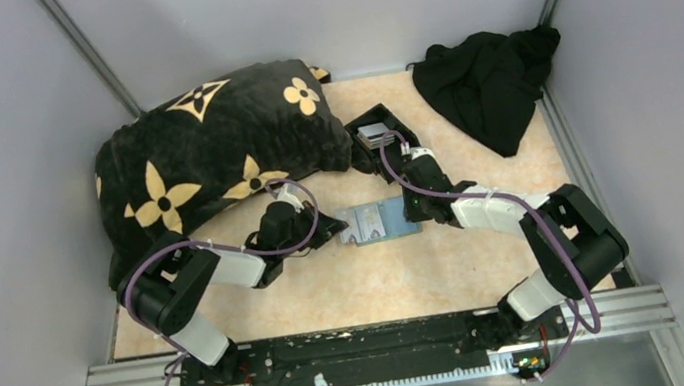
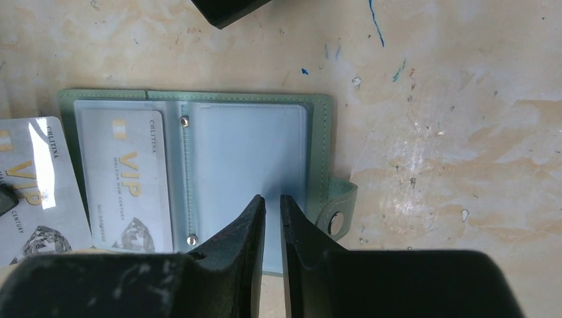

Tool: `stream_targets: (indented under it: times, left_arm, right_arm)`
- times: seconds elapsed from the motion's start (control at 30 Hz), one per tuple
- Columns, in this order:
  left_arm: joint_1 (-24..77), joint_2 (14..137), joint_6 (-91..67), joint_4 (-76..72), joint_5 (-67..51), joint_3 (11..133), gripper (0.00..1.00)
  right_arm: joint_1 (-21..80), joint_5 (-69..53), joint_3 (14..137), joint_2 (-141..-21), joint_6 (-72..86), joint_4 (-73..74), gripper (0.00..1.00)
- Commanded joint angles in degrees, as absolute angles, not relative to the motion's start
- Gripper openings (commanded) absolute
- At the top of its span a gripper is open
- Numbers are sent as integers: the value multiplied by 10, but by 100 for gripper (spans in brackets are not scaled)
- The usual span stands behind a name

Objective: Put the credit cards into the card holder
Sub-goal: Insert the credit card into the card holder.

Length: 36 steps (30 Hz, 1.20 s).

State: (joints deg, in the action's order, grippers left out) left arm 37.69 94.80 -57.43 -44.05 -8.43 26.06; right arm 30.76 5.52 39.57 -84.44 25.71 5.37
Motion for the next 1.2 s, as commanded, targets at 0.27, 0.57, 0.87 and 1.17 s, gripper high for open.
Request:
stream_targets:
  times: [0.27, 0.57, 0.87, 1.17]
  left_arm:
    - [370, 962, -585, -468, -95, 265, 0]
    - [370, 967, -587, -468, -95, 264, 0]
    - [370, 975, -597, -481, -95, 251, 0]
    - [370, 986, -612, -507, -108, 254, 0]
  right_arm:
    - [313, 65, 425, -850, 258, 42, 15]
    - [313, 67, 425, -851, 257, 42, 15]
    - [313, 66, 423, -852, 260, 41, 15]
    - [314, 65, 419, -852, 262, 38, 15]
